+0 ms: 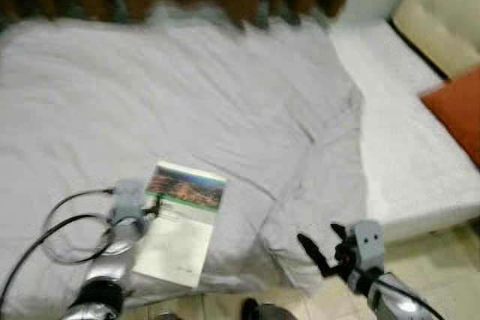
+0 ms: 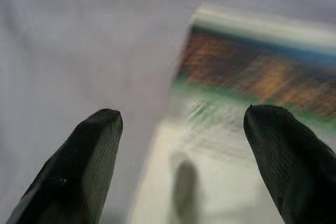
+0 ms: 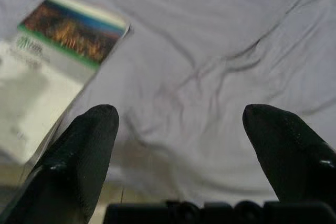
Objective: Clean up the room
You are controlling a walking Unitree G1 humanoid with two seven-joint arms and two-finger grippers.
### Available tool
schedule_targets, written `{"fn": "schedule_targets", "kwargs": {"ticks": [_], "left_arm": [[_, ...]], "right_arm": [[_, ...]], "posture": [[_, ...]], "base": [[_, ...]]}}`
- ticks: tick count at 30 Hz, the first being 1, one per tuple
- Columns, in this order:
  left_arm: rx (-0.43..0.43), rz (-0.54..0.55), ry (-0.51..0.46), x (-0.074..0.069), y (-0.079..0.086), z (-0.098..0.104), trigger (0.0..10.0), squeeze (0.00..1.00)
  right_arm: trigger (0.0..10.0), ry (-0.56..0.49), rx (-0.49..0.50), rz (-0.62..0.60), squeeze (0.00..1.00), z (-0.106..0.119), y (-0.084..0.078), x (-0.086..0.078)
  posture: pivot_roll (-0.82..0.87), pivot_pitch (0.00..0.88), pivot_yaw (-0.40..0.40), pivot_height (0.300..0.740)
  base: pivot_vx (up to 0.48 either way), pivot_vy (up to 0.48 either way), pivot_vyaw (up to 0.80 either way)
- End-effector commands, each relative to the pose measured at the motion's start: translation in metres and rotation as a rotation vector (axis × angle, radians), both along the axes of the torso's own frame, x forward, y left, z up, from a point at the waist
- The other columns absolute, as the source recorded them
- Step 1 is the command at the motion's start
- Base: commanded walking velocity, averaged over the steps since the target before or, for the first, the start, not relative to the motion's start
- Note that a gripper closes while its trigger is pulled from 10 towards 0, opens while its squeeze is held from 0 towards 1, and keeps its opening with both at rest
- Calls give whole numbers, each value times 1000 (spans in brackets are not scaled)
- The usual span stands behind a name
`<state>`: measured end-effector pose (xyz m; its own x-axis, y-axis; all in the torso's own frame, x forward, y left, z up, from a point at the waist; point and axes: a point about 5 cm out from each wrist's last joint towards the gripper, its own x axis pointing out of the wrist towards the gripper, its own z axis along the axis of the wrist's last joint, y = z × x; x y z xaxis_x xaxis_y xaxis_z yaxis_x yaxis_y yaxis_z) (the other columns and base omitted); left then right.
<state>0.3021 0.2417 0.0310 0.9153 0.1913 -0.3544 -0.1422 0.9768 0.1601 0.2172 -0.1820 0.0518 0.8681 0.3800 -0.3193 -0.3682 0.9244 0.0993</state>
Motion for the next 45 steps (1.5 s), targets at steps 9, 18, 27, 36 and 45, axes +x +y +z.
{"fn": "schedule_targets", "kwargs": {"ticks": [9, 18, 27, 36, 45], "left_arm": [[-79, 122, -58, -26, 20, -16, 10000, 0], [-201, 172, -114, -34, 22, -21, 10000, 0], [-418, 286, -138, -39, 26, -28, 10000, 0], [-677, 359, -12, -51, 11, -53, 10000, 0], [-630, 280, 138, -56, -7, -66, 0, 0]], "right_arm": [[10000, -36, -14, 88, 0, 28, 10, -21], [10000, -8, 56, 144, 0, 35, 31, -29], [10000, 34, 98, 176, 0, 35, 37, -41], [10000, 48, 95, 169, 0, 38, 34, -43], [10000, 66, 85, 164, 0, 39, 32, -48]], "posture": [[-208, 550, -319, 740], [-223, 573, -330, 740], [-232, 579, -327, 740], [-269, 582, -341, 740], [-294, 585, -343, 740]], "base": [[0, 0, 0], [0, 0, 0], [0, 0, 0], [0, 0, 0], [0, 0, 0]]}}
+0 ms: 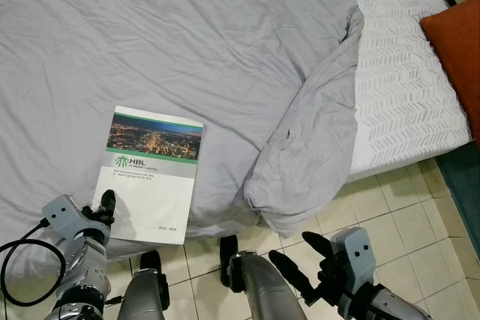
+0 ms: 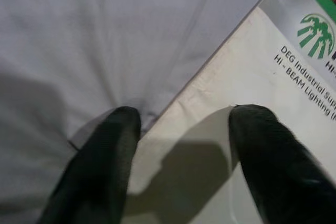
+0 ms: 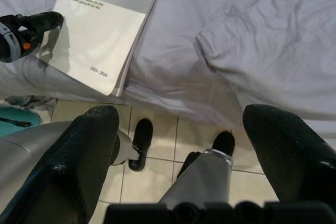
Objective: Clean up the room
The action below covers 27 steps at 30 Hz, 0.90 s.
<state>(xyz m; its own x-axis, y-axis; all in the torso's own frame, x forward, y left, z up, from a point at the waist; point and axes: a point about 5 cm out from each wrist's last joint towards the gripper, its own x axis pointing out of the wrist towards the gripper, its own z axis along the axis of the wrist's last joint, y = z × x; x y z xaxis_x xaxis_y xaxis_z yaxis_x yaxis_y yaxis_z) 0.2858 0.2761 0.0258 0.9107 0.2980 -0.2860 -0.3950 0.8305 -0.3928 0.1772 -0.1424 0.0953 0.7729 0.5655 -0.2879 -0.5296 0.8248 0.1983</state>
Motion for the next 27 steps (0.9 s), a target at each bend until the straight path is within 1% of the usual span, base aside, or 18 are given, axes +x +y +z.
{"fn": "schedule_targets", "kwargs": {"ticks": [1, 5, 8, 9, 11, 12, 13, 15, 16, 17, 18, 19, 20, 22, 23, 25, 26, 27], "left_arm": [[-156, -123, 310, -40, -43, -61, 0, 0], [-174, -152, 299, -41, -48, -62, 0, 0], [-218, -164, 255, -38, -52, -60, 0, 0], [-250, -176, 215, -34, -56, -58, 0, 0], [-262, -186, 196, -32, -58, -56, 0, 0], [-280, -210, 161, -28, -63, -53, 0, 0], [-280, -210, 161, -28, -63, -53, 0, 0], [-311, -288, 89, -20, -77, -47, 0, 0], [-311, -288, 89, -20, -77, -47, 0, 0], [-322, -427, -12, -11, -98, -35, 0, 0], [-322, -427, -12, -11, -98, -35, 0, 0], [-322, -468, -43, -9, -104, -31, 0, 0], [-328, -498, -116, -5, -109, -18, 0, 0], [-312, -516, -186, -2, -111, -1, 0, 0], [-312, -516, -186, -2, -111, -1, 0, 0], [-282, -533, -253, 3, -111, 19, 0, 0], [-282, -533, -253, 3, -111, 19, 0, 0], [-262, -539, -277, 6, -111, 27, 0, 0]], "right_arm": [[10000, 46, -23, -22, 0, -5, -8, -9], [10000, 53, -25, -24, 0, -5, -8, -11], [10000, 57, -23, -23, 0, -4, -8, -12], [10000, 59, -22, -23, 0, -5, -8, -12], [10000, 61, -21, -23, 0, -6, -8, -12], [10000, 63, -21, -24, 0, -8, -7, -11], [10000, 63, -21, -24, 0, -8, -7, -11], [10000, 66, -19, -27, 0, -12, -5, -9], [10000, 66, -19, -27, 0, -12, -5, -9], [10000, 52, -8, -32, 0, -14, -2, -3], [10000, 52, -8, -32, 0, -14, -2, -3], [10000, 47, -5, -34, 0, -15, -1, -1], [10000, 28, 5, -48, 0, -15, 0, 8], [10000, 9, 16, -71, 0, -14, 0, 15], [10000, 9, 16, -71, 0, -14, 0, 15], [10000, -2, 22, -93, 0, -17, 0, 24], [10000, -2, 22, -93, 0, -17, 0, 24], [10000, -6, 27, -100, 0, -17, 0, 27]], "posture": [[-295, 584, -342, 740], [-294, 584, -337, 740], [-293, 584, -336, 740], [-292, 583, -334, 740], [-285, 580, -327, 740], [-278, 574, -320, 740], [-278, 574, -320, 740], [-250, 548, -293, 740], [-250, 548, -293, 740], [-205, 513, -249, 740], [-205, 513, -249, 740], [-205, 513, -249, 740], [-176, 481, -217, 740], [-155, 460, -194, 740], [-155, 460, -194, 740], [-130, 432, -171, 740], [-130, 432, -171, 740], [-114, 414, -158, 740]], "base": [[0, 0, 0], [0, 0, 0], [0, 0, 0], [0, 0, 0], [0, 0, 0], [0, 0, 0], [0, 0, 0], [0, 0, 0], [0, 0, 0], [0, 0, 0], [0, 0, 0], [0, 0, 0], [0, 0, 0], [0, 0, 0], [0, 0, 0], [0, 0, 0], [0, 0, 0], [0, 0, 0]]}}
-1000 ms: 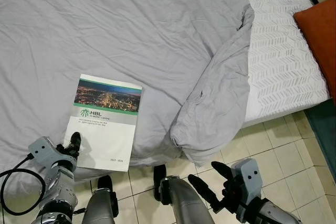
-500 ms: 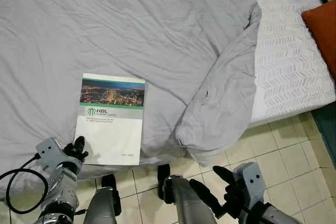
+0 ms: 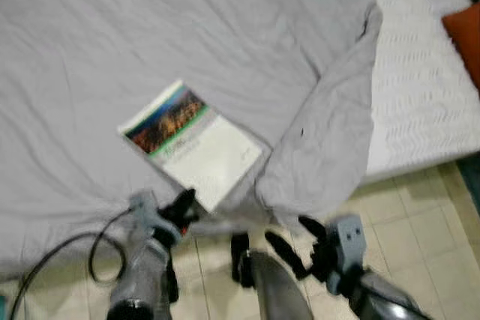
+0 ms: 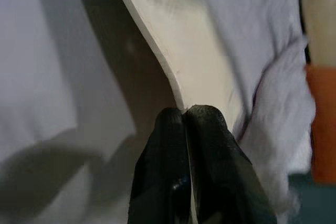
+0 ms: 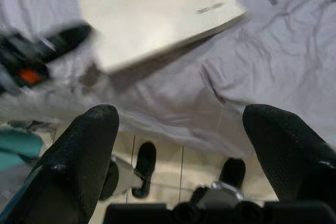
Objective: Clean up the room
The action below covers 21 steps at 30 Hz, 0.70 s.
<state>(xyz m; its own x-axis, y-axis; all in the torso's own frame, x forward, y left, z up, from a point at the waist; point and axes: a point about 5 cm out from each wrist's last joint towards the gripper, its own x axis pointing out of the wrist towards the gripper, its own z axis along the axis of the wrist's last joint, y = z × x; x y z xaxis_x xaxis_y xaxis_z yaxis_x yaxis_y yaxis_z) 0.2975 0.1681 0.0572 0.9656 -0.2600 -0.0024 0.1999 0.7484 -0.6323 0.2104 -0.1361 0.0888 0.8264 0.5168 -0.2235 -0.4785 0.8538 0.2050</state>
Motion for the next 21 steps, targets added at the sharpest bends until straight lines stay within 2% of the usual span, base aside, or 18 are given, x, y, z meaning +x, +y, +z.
{"fn": "schedule_targets", "kwargs": {"ticks": [1, 3, 4, 7, 8, 11, 12, 14, 18, 21], "left_arm": [[8, -10, 0, -4, -2, 2, 0, 0], [82, 0, -54, 0, 2, 17, 0, 0], [114, 26, -75, 4, 10, 24, 0, 0], [153, 55, -69, 5, 18, 27, 0, 0], [247, 62, -80, 6, 21, 32, 0, 0], [293, 45, -99, 7, 18, 37, 0, 0], [338, 33, -111, 7, 15, 40, 0, 0], [501, -11, -164, 7, 7, 51, 0, 0], [552, -21, -152, 10, 7, 51, 0, 0], [584, 26, -101, 20, 17, 49, 0, 0]], "right_arm": [[10000, 46, -7, -29, 0, -11, -6, -5], [10000, 34, 6, -38, 0, -9, -5, -3], [10000, 24, 13, -46, 0, -8, -6, -1], [10000, 21, 14, -53, 0, -10, -6, 1], [10000, 17, 13, -64, 0, -12, -6, 4], [10000, 18, 15, -77, 0, -12, -7, 7], [10000, 13, 12, -94, 0, -13, -9, 9], [10000, 3, -11, -158, 0, -15, -16, 17], [10000, -8, -12, -214, 0, -16, -23, 24], [10000, -15, 5, -263, 0, -18, -28, 31]], "posture": [[-114, 414, -158, 740], [-91, 382, -136, 740], [-90, 370, -132, 740], [-89, 356, -129, 740], [-83, 338, -122, 740], [-73, 315, -112, 740], [-70, 305, -107, 740], [-52, 257, -84, 740], [-40, 217, -64, 740], [-36, 185, -48, 740]], "base": [[0, 0, 0], [0, 0, 0], [0, 0, 0], [0, 0, 0], [0, 0, 0], [0, 0, 0], [0, 0, 0], [0, 0, 0], [0, 0, 0], [0, 0, 0]]}}
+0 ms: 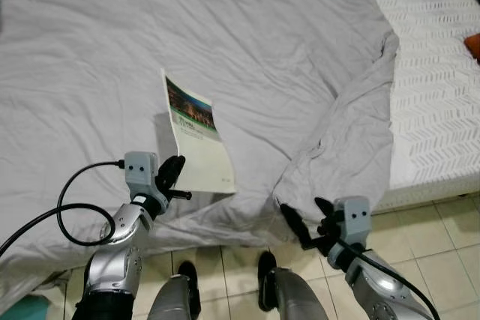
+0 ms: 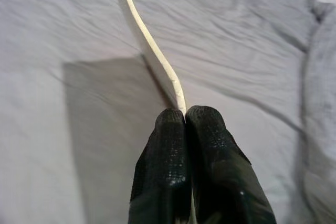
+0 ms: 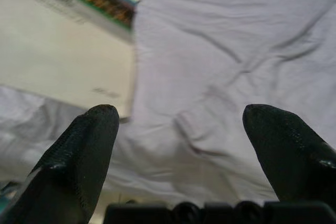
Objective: Clean up the room
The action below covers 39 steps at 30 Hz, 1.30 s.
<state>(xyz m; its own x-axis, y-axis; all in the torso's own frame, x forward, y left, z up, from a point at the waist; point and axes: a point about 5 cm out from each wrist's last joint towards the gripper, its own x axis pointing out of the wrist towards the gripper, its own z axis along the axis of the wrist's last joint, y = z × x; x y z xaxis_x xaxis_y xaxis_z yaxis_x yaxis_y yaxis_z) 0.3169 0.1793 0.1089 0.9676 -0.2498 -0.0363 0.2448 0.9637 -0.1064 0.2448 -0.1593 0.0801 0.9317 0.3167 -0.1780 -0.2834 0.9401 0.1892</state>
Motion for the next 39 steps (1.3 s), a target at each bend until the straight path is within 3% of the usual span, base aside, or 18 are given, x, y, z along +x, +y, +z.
{"fn": "schedule_targets", "kwargs": {"ticks": [1, 5, 7, 8, 9, 10, 13, 15, 20, 23, 26, 31, 36, 37, 38, 39], "left_arm": [[15, 31, 6, 1, 6, -2, 0, 0], [111, 74, 9, 15, 10, 7, 0, 0], [118, 82, 14, 16, 11, 8, 0, 0], [145, 93, 6, 16, 13, 9, 1922, 0], [145, 93, 6, 16, 13, 9, 1922, 0], [170, 106, -4, 17, 15, 10, 10000, 0], [196, 119, -15, 17, 17, 12, 10000, 0], [211, 149, -47, 20, 21, 18, 10000, 0], [210, 149, -65, 25, 13, 17, 10000, 0], [185, 127, -55, 20, 4, 8, 10000, 0], [173, 82, -70, 7, -8, 1, 10000, 0], [172, 77, -62, 5, -13, -4, 10000, 0], [184, 108, -23, 10, -14, -9, 10000, 0], [214, 132, -15, 12, -12, -10, 10000, 188], [214, 132, -15, 12, -12, -10, 10000, 188], [201, 135, 4, 13, -12, -12, 10000, 1000]], "right_arm": [[10000, 34, 7, -35, 0, -9, -5, -3], [10000, -11, -2, -69, 0, -6, 0, 12], [10000, -14, -9, -75, 0, -7, 0, 13], [10000, -23, -15, -91, 0, -6, -1, 16], [10000, -23, -15, -91, 0, -6, -1, 16], [10000, -31, -16, -102, 0, -5, -2, 18], [10000, -47, -17, -115, 0, -3, -3, 20], [10000, -90, -34, -151, 0, 4, -9, 26], [10000, -164, -83, -229, 0, 15, -22, 36], [10000, -210, -115, -310, 0, 22, -34, 37], [10000, -235, -141, -364, 0, 26, -46, 26], [10000, -221, -143, -360, 0, 22, -46, 20], [10000, -203, -147, -334, 0, 18, -41, 24], [10000, -199, -146, -319, 0, 17, -39, 27], [10000, -199, -146, -319, 0, 17, -39, 27], [10000, -191, -136, -309, 0, 16, -36, 29]], "posture": [[-36, 185, -48, 740], [-23, 138, -14, 740], [-21, 130, -10, 740], [-17, 108, 0, 740], [-17, 108, 0, 740], [-13, 93, 6, 740], [-12, 87, 8, 740], [-9, 36, 20, 740], [-20, 18, 27, 740], [-26, 16, 23, 740], [-31, 15, 14, 740], [-34, 15, 10, 740], [-34, 17, 6, 740], [-32, 19, 5, 740], [-32, 19, 5, 740], [-27, 22, 3, 740]], "base": [[0, 0, 0], [0, 0, 0], [0, 0, 0], [0, 0, 0], [0, 0, 0], [0, 0, 0], [0, 0, 0], [0, -234, 0], [0, -472, 0], [0, -470, 0], [0, -469, 0], [0, -469, 0], [0, 0, 0], [0, 0, 0], [0, 0, 0], [0, 0, 0]]}}
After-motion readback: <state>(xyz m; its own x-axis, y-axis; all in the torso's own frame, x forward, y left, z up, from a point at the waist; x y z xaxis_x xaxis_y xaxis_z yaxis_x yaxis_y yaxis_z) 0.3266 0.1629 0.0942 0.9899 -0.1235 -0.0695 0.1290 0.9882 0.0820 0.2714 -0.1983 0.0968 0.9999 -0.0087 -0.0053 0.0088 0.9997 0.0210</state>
